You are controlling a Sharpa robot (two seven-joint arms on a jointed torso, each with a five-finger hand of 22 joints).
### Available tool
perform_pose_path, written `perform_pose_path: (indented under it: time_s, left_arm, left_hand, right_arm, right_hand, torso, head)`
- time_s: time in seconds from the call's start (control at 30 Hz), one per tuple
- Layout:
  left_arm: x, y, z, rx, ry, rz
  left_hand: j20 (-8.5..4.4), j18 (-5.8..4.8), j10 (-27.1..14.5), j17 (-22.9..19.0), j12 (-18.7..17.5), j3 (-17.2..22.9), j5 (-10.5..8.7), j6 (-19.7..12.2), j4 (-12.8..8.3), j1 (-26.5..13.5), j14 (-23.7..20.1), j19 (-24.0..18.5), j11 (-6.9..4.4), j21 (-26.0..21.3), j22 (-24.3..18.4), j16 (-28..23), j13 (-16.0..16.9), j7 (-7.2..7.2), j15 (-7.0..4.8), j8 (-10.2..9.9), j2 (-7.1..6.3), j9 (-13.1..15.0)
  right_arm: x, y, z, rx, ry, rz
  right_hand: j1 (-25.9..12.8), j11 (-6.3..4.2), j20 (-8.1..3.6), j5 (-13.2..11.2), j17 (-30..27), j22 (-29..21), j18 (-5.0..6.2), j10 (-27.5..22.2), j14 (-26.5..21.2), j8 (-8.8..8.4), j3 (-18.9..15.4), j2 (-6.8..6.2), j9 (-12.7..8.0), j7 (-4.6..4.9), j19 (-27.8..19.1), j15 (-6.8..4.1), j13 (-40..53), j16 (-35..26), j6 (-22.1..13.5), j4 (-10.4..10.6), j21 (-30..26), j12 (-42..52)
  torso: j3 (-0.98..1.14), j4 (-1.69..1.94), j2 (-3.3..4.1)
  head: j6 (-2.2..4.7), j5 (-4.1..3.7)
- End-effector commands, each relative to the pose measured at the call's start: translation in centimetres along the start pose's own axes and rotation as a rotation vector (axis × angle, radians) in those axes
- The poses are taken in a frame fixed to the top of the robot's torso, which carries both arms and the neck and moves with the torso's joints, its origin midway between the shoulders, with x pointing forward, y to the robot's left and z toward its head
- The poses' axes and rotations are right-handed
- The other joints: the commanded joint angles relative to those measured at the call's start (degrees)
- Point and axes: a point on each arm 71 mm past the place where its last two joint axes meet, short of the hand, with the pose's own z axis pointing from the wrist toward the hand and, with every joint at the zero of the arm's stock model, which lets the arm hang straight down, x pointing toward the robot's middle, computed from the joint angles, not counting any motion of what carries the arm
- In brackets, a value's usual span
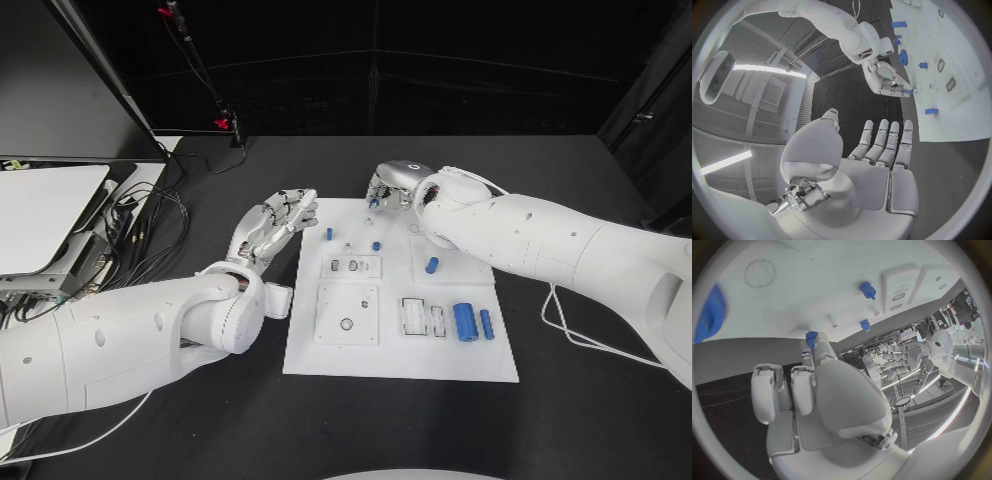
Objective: Assemble the parts on the task board
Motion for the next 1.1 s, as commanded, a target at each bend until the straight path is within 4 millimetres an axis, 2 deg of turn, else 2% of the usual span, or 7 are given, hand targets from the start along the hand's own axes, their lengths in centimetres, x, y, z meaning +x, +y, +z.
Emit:
perform_pose_path:
  time_s: [0.03,0.4,0.57,0.77,0.87,0.97,1.1]
  left_arm:
    - [0.1,-1.8,-0.1,0.240,0.013,-0.005]
    - [0.2,-1.8,-0.2,0.238,0.015,-0.007]
    - [0.2,-1.8,-0.2,0.236,0.014,-0.007]
    - [0.1,-1.8,-0.1,0.236,0.014,-0.006]
    - [0.1,-1.8,-0.1,0.235,0.013,-0.006]
    - [0.1,-1.8,-0.2,0.235,0.013,-0.006]
    - [-0.1,-1.8,-0.2,0.234,0.011,-0.004]
  left_hand:
    - [-0.03,0.65,0.50,0.05,-0.32,-0.42,0.45,0.55,0.10,0.15,0.10,-0.31,0.02,0.20,-0.07,-0.37,-0.02,8.88,0.13,-0.42,0.32,-0.03]
    - [-0.03,0.65,0.52,0.05,-0.31,-0.44,0.52,0.56,0.10,0.20,0.11,-0.32,0.02,0.20,-0.08,-0.36,-0.01,8.88,0.13,-0.43,0.37,-0.02]
    - [-0.03,0.65,0.52,0.05,-0.31,-0.44,0.52,0.56,0.10,0.20,0.11,-0.32,0.02,0.20,-0.08,-0.36,-0.01,8.88,0.13,-0.43,0.37,-0.02]
    - [-0.03,0.64,0.55,0.05,-0.31,-0.46,0.60,0.57,0.10,0.25,0.12,-0.34,0.02,0.21,-0.09,-0.36,-0.01,8.88,0.13,-0.44,0.42,-0.02]
    - [-0.03,0.64,0.55,0.05,-0.31,-0.46,0.60,0.57,0.10,0.25,0.12,-0.34,0.02,0.21,-0.09,-0.36,-0.01,8.88,0.13,-0.44,0.42,-0.02]
    - [-0.03,0.64,0.55,0.05,-0.31,-0.46,0.60,0.57,0.10,0.25,0.12,-0.34,0.02,0.21,-0.09,-0.36,-0.01,8.88,0.13,-0.44,0.42,-0.02]
    - [-0.03,0.64,0.56,0.05,-0.30,-0.48,0.64,0.57,0.09,0.28,0.12,-0.33,0.02,0.22,-0.08,-0.36,-0.01,8.88,0.12,-0.45,0.44,-0.02]
  right_arm:
    - [0.1,0.2,0.1,-0.001,0.011,-0.004]
    - [0.4,0.0,0.2,0.029,0.043,-0.005]
    - [0.3,0.1,0.1,0.013,0.028,-0.004]
    - [-0.2,0.3,-0.1,-0.010,-0.043,0.006]
    - [-0.8,0.2,-0.4,-0.021,-0.115,0.031]
    - [-1.6,-0.3,-1.0,-0.025,-0.212,0.109]
    - [-2.7,-1.5,-2.6,-0.014,-0.330,0.269]
  right_hand:
    - [0.27,0.18,-0.05,0.24,-0.08,9.09,0.24,-0.10,3.16,-0.38,0.11,-0.56,-0.07,0.20,1.88,0.09,0.05,-0.24,-0.43,0.28,-0.07,-0.36]
    - [-0.08,0.97,0.43,0.22,-0.70,8.64,0.34,-3.40,3.03,-2.17,0.25,-1.62,-0.19,0.27,1.55,0.71,0.00,-0.42,-2.48,1.24,-0.32,-0.82]
    - [-2.65,1.93,1.10,0.15,-4.15,5.96,1.02,-6.69,2.24,-3.91,-1.12,-3.58,-0.23,-0.95,-0.32,1.43,0.11,-1.36,-5.69,2.69,-1.64,-0.69]
    - [-8.83,2.40,1.58,0.13,-8.01,2.87,1.81,-10.19,1.31,-3.91,-3.01,-6.51,-0.15,-1.65,-2.32,1.85,0.27,-2.71,-11.04,4.90,-3.38,-0.46]
    - [-10.55,2.44,1.66,0.12,-8.66,2.15,1.96,-10.53,1.20,-3.76,-2.46,-7.47,-0.03,-1.34,-2.69,1.80,0.34,-2.99,-11.58,5.44,-3.82,-0.27]
    - [-11.17,2.34,1.62,0.12,-8.41,2.08,1.98,-10.27,1.31,-3.66,-1.40,-7.45,0.05,-0.61,-2.62,1.76,0.44,-2.98,-11.81,5.35,-3.91,0.08]
    - [-11.46,2.02,1.38,0.14,-9.02,1.58,2.09,-9.07,1.27,-3.01,-0.36,-6.77,0.39,1.93,-2.78,1.49,0.58,-3.22,-10.54,4.94,-4.22,0.93]
  torso:
    - [-0.03,-0.03,-0.01]
    - [0.01,0.00,-0.01]
    - [0.00,-0.06,-0.04]
    - [-0.01,-0.08,-0.06]
    - [0.02,-0.10,-0.09]
    - [0.03,-0.08,-0.09]
    - [0.00,-0.28,-0.23]
  head:
    - [-0.07,0.06]
    - [-0.12,0.00]
    - [-0.13,0.03]
    - [-0.13,0.00]
    - [-0.11,-0.04]
    - [0.13,-0.18]
    - [0.70,-0.40]
